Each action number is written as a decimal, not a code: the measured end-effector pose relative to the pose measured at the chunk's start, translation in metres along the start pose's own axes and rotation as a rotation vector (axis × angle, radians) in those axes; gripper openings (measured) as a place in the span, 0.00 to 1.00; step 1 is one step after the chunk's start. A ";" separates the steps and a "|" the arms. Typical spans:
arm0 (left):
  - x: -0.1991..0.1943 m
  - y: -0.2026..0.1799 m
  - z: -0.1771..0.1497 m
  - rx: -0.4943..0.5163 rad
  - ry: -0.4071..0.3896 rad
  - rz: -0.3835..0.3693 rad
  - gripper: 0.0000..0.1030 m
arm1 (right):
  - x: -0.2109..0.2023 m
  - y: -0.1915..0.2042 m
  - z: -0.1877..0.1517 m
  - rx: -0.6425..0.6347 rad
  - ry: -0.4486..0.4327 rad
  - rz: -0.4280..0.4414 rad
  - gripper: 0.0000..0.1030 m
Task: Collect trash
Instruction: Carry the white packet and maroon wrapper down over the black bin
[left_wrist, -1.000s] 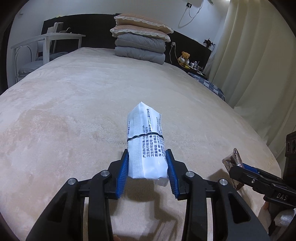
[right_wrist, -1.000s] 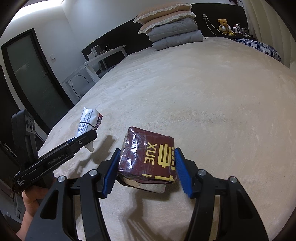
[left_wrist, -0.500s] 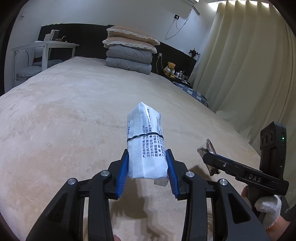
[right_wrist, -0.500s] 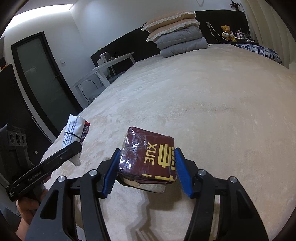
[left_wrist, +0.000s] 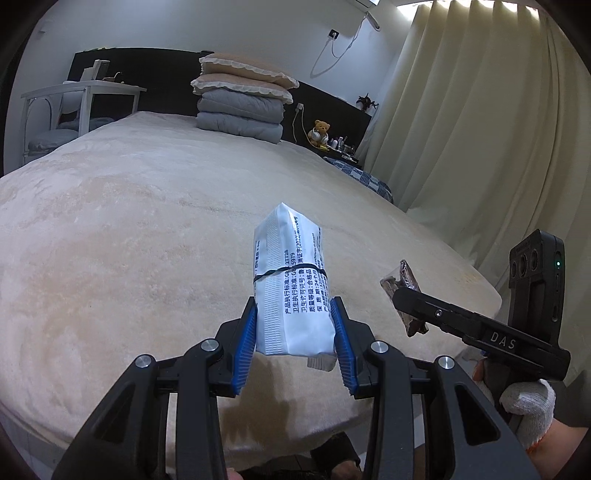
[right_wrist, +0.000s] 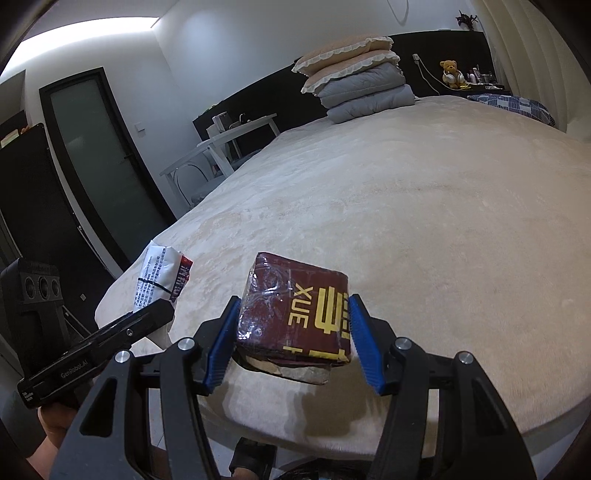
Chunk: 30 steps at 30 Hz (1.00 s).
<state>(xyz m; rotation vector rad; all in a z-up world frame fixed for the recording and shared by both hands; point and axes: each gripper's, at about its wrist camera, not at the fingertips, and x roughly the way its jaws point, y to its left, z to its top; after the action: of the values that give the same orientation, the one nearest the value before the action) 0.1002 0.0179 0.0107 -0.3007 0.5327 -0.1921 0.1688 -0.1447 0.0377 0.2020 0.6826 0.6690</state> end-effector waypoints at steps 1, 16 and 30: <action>-0.003 -0.004 -0.004 0.005 0.002 -0.002 0.36 | -0.006 0.001 -0.005 0.003 -0.005 -0.001 0.57; -0.036 -0.043 -0.057 0.033 0.055 -0.018 0.36 | -0.059 0.013 -0.060 0.008 0.033 -0.025 0.57; -0.032 -0.061 -0.105 0.061 0.202 -0.008 0.36 | -0.065 0.018 -0.089 -0.008 0.115 -0.055 0.57</action>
<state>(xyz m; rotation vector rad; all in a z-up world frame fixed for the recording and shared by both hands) 0.0119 -0.0561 -0.0405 -0.2253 0.7246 -0.2472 0.0653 -0.1753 0.0095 0.1381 0.7927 0.6336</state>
